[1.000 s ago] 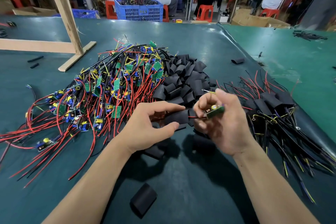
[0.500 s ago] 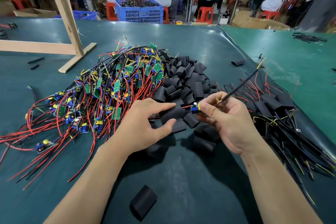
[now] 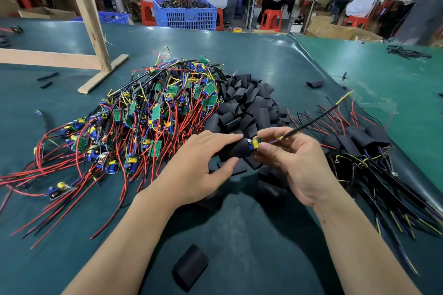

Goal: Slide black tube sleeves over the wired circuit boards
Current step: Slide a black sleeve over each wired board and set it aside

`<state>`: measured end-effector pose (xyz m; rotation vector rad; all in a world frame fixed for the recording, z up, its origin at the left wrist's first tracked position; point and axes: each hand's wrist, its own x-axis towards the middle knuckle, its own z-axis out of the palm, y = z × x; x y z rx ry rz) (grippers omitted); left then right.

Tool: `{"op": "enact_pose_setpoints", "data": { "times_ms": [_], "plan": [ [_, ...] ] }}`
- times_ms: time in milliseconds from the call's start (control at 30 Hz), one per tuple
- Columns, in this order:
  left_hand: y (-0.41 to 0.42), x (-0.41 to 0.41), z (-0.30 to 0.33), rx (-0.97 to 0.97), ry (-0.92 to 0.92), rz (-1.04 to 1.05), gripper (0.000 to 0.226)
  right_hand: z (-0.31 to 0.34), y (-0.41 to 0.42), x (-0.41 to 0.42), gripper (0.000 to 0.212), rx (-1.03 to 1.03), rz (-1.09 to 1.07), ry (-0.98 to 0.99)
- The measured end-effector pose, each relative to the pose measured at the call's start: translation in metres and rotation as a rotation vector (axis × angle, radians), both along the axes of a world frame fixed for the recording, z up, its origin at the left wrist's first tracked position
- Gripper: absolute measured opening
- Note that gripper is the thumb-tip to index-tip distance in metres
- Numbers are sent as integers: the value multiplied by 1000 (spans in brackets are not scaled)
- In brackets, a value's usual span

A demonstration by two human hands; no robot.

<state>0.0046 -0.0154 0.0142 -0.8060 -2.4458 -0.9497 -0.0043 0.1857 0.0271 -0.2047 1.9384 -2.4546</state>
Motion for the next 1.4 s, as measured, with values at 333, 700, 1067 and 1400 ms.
{"op": "enact_pose_setpoints", "data": {
  "times_ms": [333,700,1067,1400],
  "plan": [
    [4,1,-2,50,-44,-30,41,-2,-3,0,21,145,-83,95],
    [8,0,-5,66,75,-59,41,4,1,2,20,-25,9,-117],
    [9,0,-7,138,25,-45,41,7,-7,7,23,110,-40,-20],
    [1,-2,-1,248,6,99,42,8,-7,6,20,-73,-74,-31]
  ]
}}
